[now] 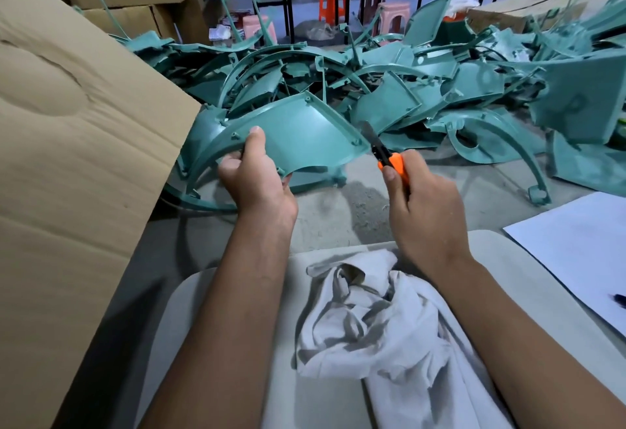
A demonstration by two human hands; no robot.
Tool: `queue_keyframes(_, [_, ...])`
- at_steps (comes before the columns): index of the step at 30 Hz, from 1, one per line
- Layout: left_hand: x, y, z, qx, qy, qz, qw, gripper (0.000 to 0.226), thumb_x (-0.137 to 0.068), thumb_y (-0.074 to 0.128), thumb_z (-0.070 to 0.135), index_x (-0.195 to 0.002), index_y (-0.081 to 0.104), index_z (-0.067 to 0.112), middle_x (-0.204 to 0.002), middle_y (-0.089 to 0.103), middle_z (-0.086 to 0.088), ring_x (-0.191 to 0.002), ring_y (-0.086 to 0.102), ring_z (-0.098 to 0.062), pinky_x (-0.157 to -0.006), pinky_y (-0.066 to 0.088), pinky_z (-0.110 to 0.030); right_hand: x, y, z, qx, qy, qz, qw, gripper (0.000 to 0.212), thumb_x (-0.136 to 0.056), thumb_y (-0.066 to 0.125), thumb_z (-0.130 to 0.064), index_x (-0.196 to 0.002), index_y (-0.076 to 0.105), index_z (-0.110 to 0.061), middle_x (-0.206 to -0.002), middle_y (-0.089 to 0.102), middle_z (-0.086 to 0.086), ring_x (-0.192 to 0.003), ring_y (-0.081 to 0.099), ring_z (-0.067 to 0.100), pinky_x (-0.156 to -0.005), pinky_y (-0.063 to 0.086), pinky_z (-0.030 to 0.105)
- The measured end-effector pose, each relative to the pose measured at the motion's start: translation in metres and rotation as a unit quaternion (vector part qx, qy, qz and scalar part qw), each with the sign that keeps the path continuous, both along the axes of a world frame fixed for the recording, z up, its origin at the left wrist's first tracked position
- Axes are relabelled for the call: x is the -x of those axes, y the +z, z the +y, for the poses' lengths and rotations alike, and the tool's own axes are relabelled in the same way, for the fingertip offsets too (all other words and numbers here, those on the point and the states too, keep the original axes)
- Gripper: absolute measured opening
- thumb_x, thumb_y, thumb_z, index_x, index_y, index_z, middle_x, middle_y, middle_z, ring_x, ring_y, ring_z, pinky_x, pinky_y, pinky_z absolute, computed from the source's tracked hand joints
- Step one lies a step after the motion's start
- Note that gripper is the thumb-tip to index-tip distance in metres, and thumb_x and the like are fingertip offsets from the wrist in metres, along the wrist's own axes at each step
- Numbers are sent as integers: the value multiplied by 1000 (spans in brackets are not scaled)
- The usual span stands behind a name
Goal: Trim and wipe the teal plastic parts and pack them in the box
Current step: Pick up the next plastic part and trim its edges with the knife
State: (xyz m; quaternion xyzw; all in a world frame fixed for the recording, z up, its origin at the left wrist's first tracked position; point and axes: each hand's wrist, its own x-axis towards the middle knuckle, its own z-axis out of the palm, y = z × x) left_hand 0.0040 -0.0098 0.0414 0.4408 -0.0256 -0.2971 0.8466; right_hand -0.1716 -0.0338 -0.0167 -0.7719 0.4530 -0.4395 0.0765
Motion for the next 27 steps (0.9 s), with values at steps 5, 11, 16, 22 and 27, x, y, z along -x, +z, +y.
queue_keyframes(5, [-1,5,1,-19,-3,11,1000,22,-96,69,15,-89,49,16,-92,65,-5,-63,71,-11,-49,53,-24,2,4,7,40,40,-37,998,26,-111,43,-32,-89,44,-18,-59,39,-11,-49,39,5,-49,27,18])
queue_keyframes(11, [-3,14,3,-39,-12,37,998,24,-94,71,14,-93,46,15,-106,65,-12,-82,69,-22,-43,46,-18,-6,6,13,51,73,-30,996,27,-110,42,-32,-88,43,-17,-59,37,-9,-49,38,9,-48,25,26])
queue_keyframes(16, [3,18,5,-77,-36,40,996,18,-94,66,9,-98,48,11,-105,60,-11,-76,62,-20,-42,44,-16,-2,2,3,32,-14,-49,998,26,-112,40,-29,-92,45,-15,-60,38,-13,-48,37,5,-48,20,21])
queue_keyframes(22, [12,24,3,-76,-58,50,994,16,-94,62,2,-90,48,9,-103,60,-18,-60,45,-15,-33,34,-14,-2,7,11,94,-2,-87,992,25,-112,41,-25,-91,47,-12,-64,38,-7,-50,32,9,-53,17,29])
queue_keyframes(27, [10,24,3,-77,-66,48,994,17,-93,62,1,-84,49,7,-100,60,-18,-54,42,-14,-33,33,-15,-7,7,16,116,22,-50,992,27,-110,40,-28,-89,46,-13,-65,38,-7,-51,33,16,-50,26,32])
